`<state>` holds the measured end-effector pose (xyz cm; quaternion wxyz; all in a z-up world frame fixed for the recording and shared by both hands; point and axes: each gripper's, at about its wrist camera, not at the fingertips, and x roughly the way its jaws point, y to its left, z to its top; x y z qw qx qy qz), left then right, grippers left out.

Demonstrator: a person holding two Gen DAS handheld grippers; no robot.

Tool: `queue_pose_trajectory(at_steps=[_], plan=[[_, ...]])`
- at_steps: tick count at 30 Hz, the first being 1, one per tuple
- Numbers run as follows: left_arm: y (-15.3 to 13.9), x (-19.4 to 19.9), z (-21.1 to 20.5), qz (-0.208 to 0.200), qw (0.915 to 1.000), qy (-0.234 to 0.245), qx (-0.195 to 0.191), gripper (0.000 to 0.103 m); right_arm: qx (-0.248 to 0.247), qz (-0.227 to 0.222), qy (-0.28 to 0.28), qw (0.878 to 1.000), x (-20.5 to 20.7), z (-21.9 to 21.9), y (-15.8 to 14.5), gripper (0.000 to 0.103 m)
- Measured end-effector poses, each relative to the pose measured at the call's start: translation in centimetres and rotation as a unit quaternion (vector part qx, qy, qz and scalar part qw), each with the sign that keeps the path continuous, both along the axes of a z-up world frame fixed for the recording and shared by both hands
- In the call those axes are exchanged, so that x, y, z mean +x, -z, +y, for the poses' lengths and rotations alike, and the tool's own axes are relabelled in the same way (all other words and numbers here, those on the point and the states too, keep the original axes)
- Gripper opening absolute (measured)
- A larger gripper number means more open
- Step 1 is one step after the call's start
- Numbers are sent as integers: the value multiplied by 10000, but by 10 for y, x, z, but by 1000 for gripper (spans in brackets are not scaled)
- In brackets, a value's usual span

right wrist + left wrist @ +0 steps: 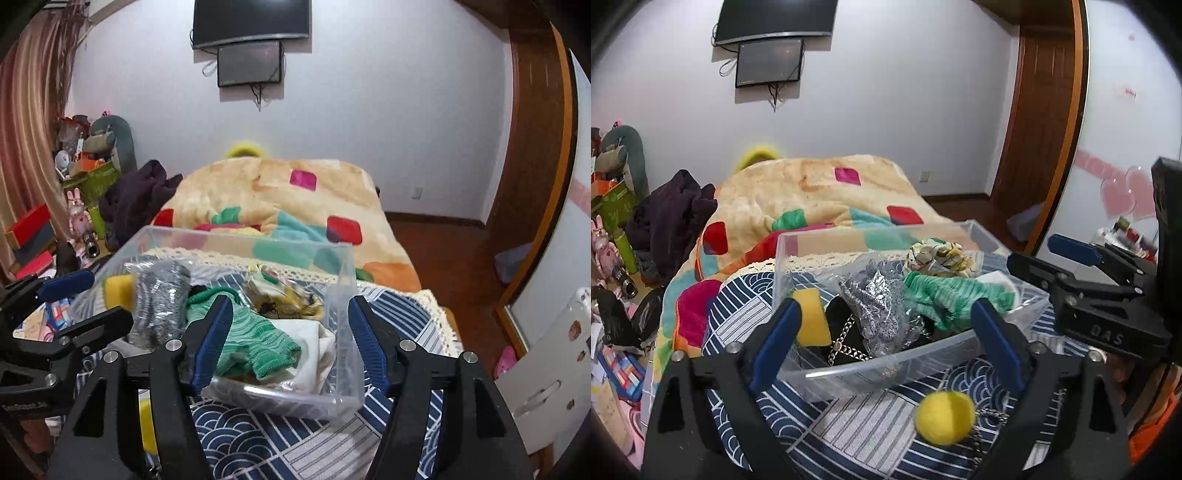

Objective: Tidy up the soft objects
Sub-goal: 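Drop the foil bag into the box with the left tool while the right tool drops the floral cloth in, then grasp the yellow felt ball with the left tool while the right tool grasps the black-white cord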

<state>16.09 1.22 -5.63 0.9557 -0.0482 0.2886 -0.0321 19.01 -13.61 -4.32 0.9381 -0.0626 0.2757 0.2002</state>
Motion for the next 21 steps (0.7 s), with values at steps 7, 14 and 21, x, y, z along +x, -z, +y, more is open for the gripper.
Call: queue_pose_trajectory(at_steps=[7, 14, 21], plan=[[-3, -26, 3, -54, 10000, 0, -28, 97, 48, -440, -127, 9989, -29, -3, -14, 80], [19, -49, 5, 286, 9995, 138, -36, 99, 229, -110, -508, 9984, -50, -5, 8, 82], [46, -61, -1, 638, 9976, 186, 182, 99, -77, 626, -790, 9949, -53, 13, 60, 82]])
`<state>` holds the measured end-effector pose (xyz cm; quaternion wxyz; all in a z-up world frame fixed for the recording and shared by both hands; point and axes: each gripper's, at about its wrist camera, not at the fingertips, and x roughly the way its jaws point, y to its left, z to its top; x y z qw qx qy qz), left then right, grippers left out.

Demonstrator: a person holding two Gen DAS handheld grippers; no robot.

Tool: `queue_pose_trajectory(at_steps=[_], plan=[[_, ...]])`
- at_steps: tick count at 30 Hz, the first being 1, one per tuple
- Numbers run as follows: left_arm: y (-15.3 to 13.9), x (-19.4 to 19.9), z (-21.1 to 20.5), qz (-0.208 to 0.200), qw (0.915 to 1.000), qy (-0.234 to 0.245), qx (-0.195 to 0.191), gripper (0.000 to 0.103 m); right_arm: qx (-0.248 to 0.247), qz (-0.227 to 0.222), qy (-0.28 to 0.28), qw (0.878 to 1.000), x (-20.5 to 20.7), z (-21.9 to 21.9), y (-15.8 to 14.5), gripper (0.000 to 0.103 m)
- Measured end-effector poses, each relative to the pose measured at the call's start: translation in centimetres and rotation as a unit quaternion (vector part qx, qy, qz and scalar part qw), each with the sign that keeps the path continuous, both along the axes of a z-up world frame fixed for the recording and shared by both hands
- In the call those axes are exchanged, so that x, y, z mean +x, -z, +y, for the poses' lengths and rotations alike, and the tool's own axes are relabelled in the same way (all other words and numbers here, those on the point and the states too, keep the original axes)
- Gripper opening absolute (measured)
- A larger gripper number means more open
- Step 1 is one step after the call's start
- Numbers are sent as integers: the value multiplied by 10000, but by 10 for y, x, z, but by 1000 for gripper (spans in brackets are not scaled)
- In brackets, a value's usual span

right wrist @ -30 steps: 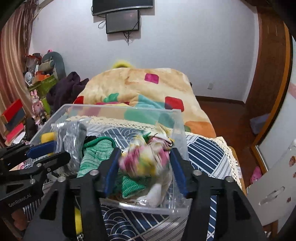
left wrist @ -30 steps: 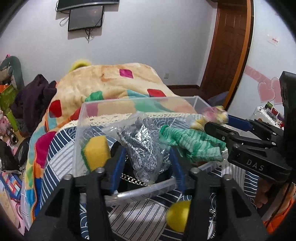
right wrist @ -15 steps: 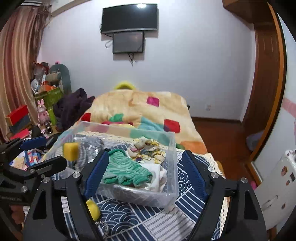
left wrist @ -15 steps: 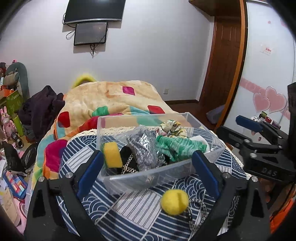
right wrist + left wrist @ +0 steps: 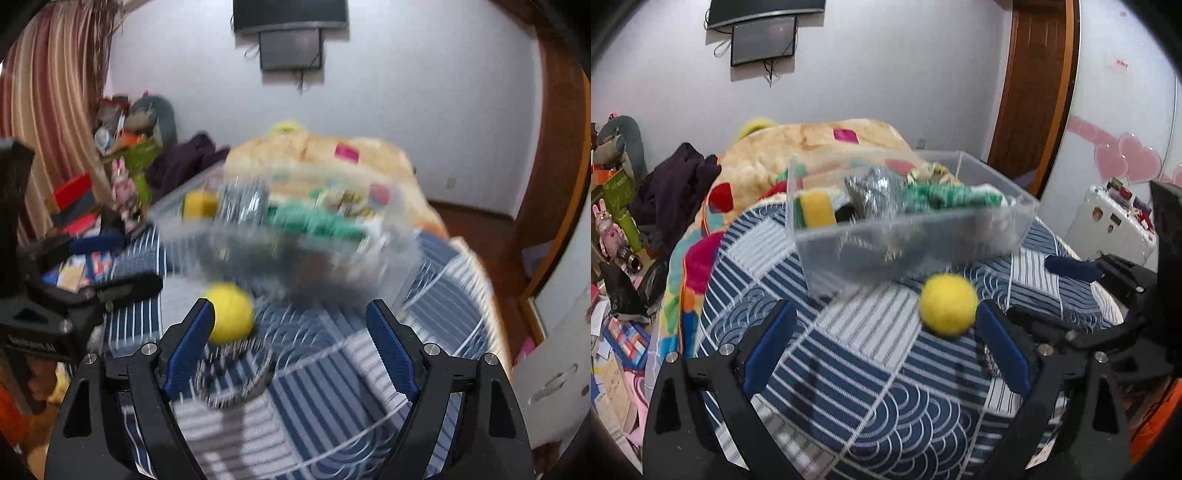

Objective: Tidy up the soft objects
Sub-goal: 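Grasp the yellow felt ball with the left tool while the right tool grasps the black-white cord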

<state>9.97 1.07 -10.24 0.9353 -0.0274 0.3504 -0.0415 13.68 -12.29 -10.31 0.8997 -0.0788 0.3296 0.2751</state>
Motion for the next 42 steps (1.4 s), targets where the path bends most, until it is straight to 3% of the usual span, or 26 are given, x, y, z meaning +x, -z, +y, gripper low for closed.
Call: queue_pose_trajectory(at_steps=[7, 10, 12, 13, 14, 16, 20, 24, 27, 28, 35, 42], plan=[[21, -7, -2, 254, 9997, -8, -23, 99, -75, 565, -288, 9980, -2, 17, 32, 79], [24, -6, -4, 307, 9995, -18, -108, 99, -237, 588, -471, 9969, -7, 25, 39, 59], [24, -4, -7, 308, 9994, 29, -185, 98, -423, 338, -485, 9974, -11, 30, 39, 44], [23, -2, -9, 295, 9993, 42, -203, 95, -379, 346, -533, 9973, -13, 29, 37, 37], [23, -1, -12, 291, 9993, 65, -206, 89, -348, 363, -551, 9972, -13, 28, 36, 23], [23, 5, -17, 316, 9992, 129, -218, 82, -346, 341, -466, 9977, -10, 25, 36, 11], [26, 17, -29, 394, 9985, 245, -301, 71, -213, 354, -259, 9988, -9, 12, 35, 8], [27, 27, -37, 392, 9982, 316, -321, 67, -18, 334, -64, 9994, -9, -2, 30, 8], [29, 35, -42, 427, 9980, 360, -299, 53, 99, 286, 64, 9995, -9, -12, 25, 8], [30, 37, -44, 457, 9977, 393, -296, 44, 130, 261, 94, 9995, -10, -14, 24, 8], [26, 29, -42, 278, 9987, 363, -233, 41, 220, 131, 178, 9995, -12, -24, 13, 8], [-3, 16, -24, -151, 9992, 186, -308, 41, 318, -144, 94, 9993, -11, -23, -11, 8]])
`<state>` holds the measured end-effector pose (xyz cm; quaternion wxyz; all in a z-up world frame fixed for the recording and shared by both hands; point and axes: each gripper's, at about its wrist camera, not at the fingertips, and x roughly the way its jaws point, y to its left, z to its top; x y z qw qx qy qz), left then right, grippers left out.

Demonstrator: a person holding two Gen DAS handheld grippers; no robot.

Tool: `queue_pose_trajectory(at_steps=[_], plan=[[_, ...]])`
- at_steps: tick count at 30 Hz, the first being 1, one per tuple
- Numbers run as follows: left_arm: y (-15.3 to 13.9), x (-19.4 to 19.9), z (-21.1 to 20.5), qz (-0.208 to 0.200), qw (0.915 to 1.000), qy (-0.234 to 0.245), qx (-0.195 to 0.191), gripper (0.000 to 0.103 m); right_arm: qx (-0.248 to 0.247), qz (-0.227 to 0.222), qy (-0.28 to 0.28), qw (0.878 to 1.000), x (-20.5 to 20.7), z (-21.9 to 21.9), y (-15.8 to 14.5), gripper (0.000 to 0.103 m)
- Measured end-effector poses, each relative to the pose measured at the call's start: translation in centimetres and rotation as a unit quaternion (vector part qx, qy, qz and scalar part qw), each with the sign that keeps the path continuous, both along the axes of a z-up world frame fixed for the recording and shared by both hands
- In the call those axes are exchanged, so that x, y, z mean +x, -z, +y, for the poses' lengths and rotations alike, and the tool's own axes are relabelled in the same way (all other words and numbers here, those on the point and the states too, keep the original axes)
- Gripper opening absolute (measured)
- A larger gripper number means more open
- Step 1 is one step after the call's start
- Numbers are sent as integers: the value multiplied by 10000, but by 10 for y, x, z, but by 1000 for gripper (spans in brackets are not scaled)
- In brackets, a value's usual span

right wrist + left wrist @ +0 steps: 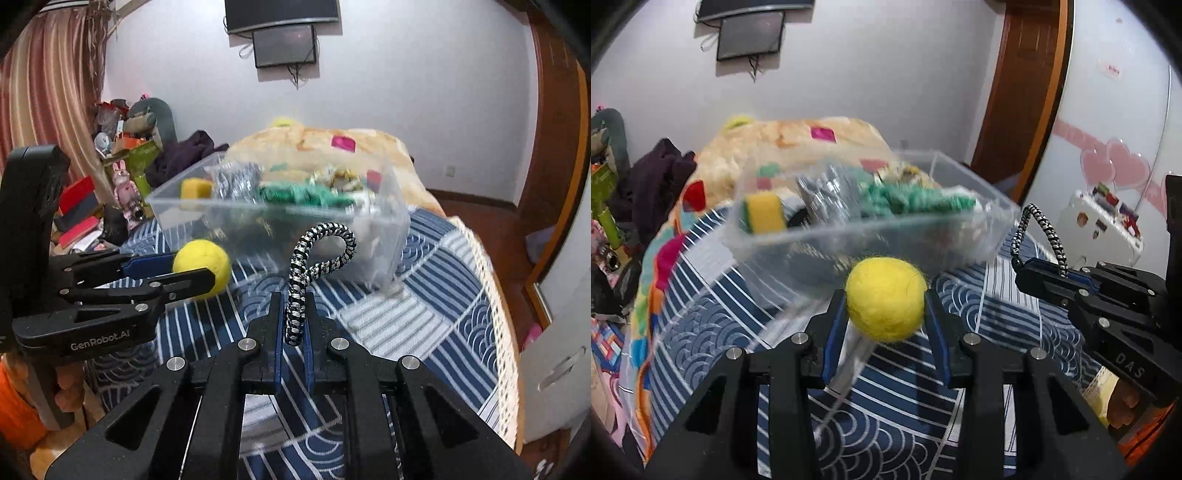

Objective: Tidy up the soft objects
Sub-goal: 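Grasp the yellow felt ball with the left tool while the right tool grasps the black-white cord, then drop the ball into the box with the left tool while the right tool drops the cord in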

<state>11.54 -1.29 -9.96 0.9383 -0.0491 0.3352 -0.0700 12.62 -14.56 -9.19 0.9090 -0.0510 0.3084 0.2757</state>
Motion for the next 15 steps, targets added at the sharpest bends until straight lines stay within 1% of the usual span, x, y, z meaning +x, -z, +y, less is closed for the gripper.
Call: queue_pose_trajectory(at_steps=[4, 8, 12, 15], plan=[[-22, -4, 13, -303, 9994, -159, 0, 41, 83, -231, -28, 9997, 6, 6, -18, 8], [-37, 1, 25, -510, 9981, -339, 73, 41, 159, -476, -107, 9987, 14, 18, -36, 8], [-44, 10, 37, -561, 9973, -471, 19, 41, 240, -613, -220, 9976, 26, 32, -48, 8], [-42, 22, 42, -501, 9972, -551, 60, 41, 203, -622, -264, 9975, 39, 45, -52, 8]])
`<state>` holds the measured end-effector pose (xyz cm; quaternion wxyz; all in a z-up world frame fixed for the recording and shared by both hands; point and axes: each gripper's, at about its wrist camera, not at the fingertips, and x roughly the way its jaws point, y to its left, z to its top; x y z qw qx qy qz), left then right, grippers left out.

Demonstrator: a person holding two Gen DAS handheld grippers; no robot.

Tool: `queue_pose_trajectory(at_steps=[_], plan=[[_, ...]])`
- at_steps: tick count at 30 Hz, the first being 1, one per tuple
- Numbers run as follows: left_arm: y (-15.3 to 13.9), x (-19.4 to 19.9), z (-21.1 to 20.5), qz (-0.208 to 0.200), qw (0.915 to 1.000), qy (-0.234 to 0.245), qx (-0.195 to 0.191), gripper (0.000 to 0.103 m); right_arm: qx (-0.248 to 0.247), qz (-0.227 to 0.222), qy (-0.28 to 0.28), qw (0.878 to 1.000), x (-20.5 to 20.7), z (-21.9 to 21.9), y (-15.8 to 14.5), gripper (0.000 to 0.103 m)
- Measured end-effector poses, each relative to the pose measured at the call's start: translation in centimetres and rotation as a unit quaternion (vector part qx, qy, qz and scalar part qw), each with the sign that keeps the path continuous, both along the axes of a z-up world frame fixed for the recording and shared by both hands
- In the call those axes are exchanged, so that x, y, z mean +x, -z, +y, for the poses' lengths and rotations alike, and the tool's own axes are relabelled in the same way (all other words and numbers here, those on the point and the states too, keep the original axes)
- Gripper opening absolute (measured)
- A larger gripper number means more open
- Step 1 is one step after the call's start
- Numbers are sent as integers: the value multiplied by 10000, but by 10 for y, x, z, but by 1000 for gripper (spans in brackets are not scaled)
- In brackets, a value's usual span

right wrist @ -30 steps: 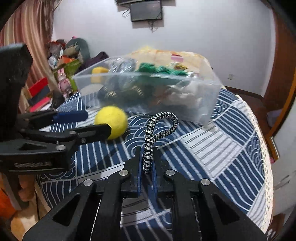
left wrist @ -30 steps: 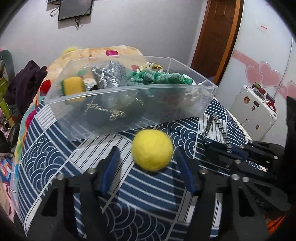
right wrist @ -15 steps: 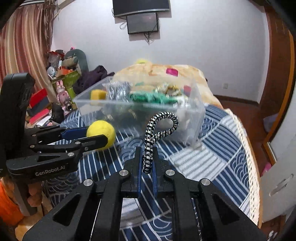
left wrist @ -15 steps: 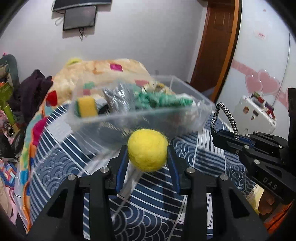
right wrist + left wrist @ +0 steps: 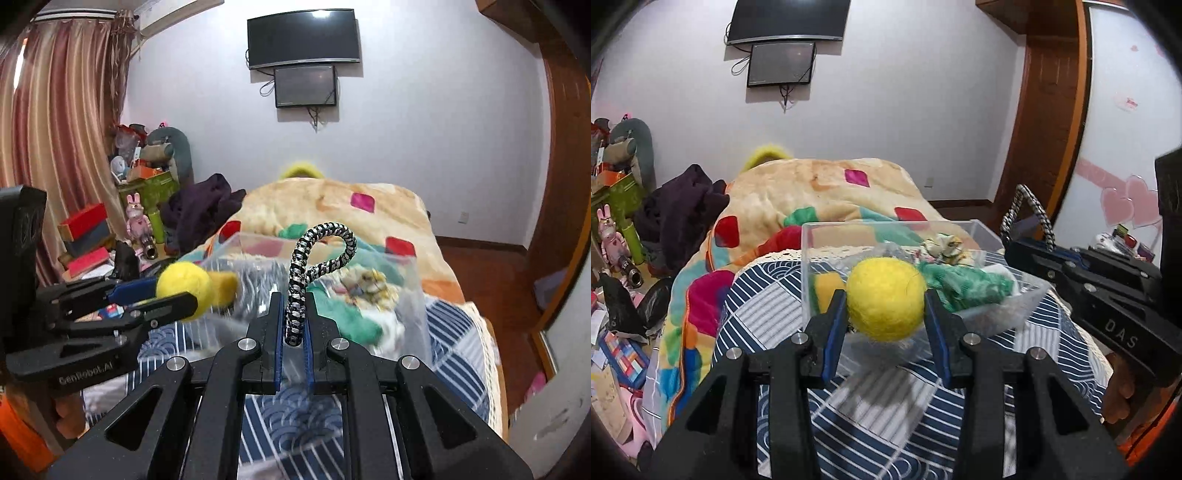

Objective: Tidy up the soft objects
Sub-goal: 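Drop the ball into the box with the left tool while the right tool drops the cord in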

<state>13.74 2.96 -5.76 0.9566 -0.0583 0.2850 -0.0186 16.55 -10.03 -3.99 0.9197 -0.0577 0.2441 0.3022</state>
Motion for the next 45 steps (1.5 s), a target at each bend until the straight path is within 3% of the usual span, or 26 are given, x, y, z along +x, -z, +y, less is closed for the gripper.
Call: queue_pose_trajectory(at_steps=[4, 11, 16, 17, 18, 21, 28, 33, 40, 45], plan=[[7, 20, 2, 154, 9999, -68, 34, 41, -78, 135, -64, 9999, 17, 19, 5, 8], [23, 41, 0, 376, 9990, -135, 189, 41, -455, 725, 35, 9963, 44, 36, 41, 8], [31, 44, -2, 394, 9983, -263, 348, 44, -676, 690, 98, 9953, 37, 32, 46, 11], [32, 43, -3, 408, 9982, -251, 364, 44, -673, 685, 91, 9953, 35, 30, 44, 18], [32, 42, -3, 404, 9981, -273, 387, 45, -661, 689, 81, 9954, 33, 29, 43, 32], [31, 39, -3, 358, 9982, -258, 399, 50, -732, 540, 222, 9956, 29, 20, 40, 53], [22, 25, -2, 240, 9992, -189, 276, 53, -482, 460, 330, 9972, 24, -4, 26, 57], [-2, 6, 1, -66, 9998, -147, 118, 54, -225, 223, 431, 9986, 14, -18, 4, 57], [-50, -32, -8, -792, 9966, -51, 199, 54, 201, -370, 585, 9974, -12, -38, -36, 57], [-79, -59, -13, -1230, 9922, -8, 190, 61, 522, -783, 603, 9937, -35, -49, -61, 62]])
